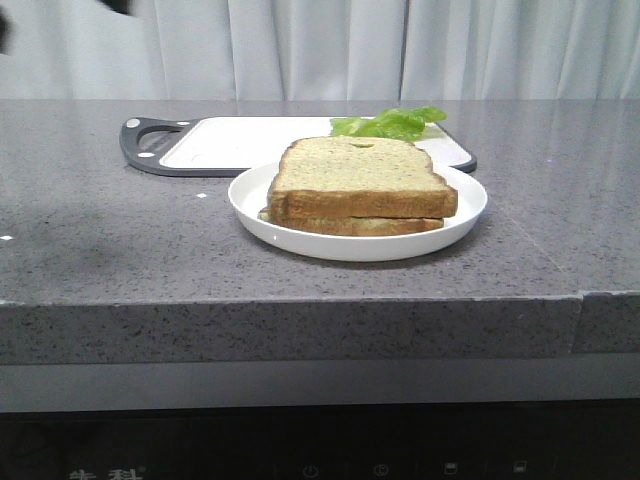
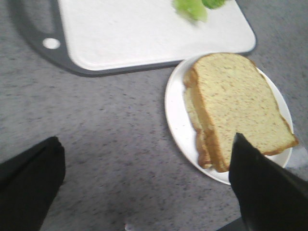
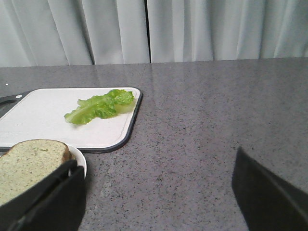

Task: Left arm grabs bread, right arm adds lettuce
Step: 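Lower the left gripper onto the top bread slice and close it, then lift the top bread slice with the left gripper away from the plate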

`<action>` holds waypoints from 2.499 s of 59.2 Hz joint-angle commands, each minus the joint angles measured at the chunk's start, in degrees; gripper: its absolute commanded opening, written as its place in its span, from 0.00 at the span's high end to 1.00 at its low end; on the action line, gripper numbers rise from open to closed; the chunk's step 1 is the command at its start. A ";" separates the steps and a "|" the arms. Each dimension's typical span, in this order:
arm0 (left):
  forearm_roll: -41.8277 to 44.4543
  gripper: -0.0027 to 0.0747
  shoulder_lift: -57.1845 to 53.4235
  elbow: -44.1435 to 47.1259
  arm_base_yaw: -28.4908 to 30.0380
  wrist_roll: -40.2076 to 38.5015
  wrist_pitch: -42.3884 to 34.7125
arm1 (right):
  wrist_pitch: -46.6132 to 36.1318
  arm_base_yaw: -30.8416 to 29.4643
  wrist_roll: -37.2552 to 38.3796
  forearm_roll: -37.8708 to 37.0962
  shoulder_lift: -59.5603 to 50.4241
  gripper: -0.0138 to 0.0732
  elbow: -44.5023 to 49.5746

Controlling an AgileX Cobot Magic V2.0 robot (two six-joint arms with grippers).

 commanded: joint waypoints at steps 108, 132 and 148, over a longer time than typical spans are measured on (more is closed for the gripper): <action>0.06 0.99 22.09 -23.02 -10.52 -0.35 -3.23 | -4.24 -0.28 -0.33 -0.65 0.73 0.12 -2.10; 7.76 0.99 10.63 -19.23 -8.16 -0.35 -12.56 | -3.43 -0.28 -0.38 -0.65 1.33 0.12 -2.10; 15.53 0.99 -3.53 -1.98 -8.16 -0.35 -29.11 | -3.34 -0.17 -4.23 -0.65 13.79 0.12 -7.79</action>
